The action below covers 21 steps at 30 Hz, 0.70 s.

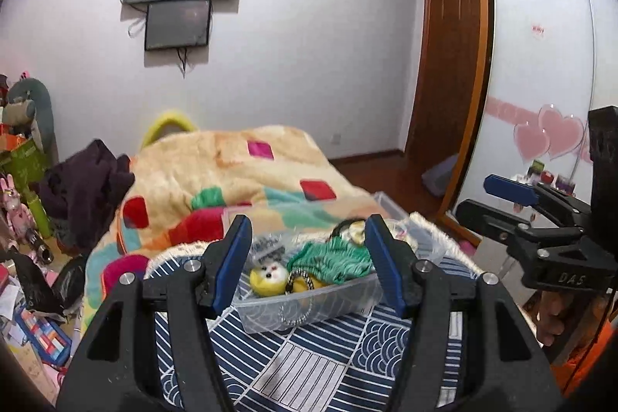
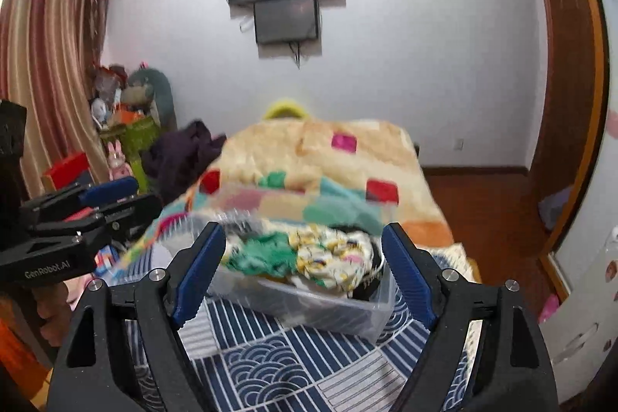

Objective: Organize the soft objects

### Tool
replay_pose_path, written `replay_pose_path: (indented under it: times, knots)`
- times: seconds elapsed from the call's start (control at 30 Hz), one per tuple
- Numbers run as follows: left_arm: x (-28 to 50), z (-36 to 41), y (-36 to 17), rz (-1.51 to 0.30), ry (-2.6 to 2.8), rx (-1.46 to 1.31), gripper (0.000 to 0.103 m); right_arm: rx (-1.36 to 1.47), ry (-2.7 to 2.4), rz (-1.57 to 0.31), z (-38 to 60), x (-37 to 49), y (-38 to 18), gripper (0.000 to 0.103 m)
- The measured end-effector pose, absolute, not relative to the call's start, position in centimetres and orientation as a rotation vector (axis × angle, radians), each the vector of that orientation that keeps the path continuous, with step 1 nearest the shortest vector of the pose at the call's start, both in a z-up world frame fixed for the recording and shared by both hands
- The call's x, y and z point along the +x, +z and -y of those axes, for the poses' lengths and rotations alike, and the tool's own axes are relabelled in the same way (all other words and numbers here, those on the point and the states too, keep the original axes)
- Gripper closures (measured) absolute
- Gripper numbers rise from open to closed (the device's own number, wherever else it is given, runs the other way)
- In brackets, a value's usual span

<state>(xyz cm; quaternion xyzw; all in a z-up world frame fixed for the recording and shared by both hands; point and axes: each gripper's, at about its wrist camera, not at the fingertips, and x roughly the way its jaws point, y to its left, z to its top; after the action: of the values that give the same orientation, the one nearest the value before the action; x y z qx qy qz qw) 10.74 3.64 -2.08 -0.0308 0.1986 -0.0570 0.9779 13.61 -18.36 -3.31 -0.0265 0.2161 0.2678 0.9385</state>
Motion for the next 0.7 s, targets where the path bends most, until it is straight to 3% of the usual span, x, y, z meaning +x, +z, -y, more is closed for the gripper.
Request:
replay_pose_path:
  times: [0.17,0.33,0.4,0.5,0.7]
  knots:
    - [8.0,-3.3,-0.1,-0.32,-0.091,-0.055,0.031,-0.033,0.556,-0.347,18.8,11.4,-0.9,0.021]
    - [5.0,-2.8,1.0,-0.253,-0.085,-0.047,0.007,-0.018,0.574,-0.299,19.1,9.9,0.1,0.018]
    - [4.2,-2.5,1.2,-0.236,-0.076,-0.041,0.002,-0.026,0.577,-0.287,19.0,9.4,0.2,0.013]
    - [3.0,-2.0,1.5,-0.212,-0.075,-0.03,0.0,-0.025,0.569,-0.265,18.9,8.7,0.1,0.0]
    - [2.0,-1.9,1.5,-0.212,-0.079,-0.052,0.0,-0.004,0.563,-0.239,19.3,7.7,0.1,0.0]
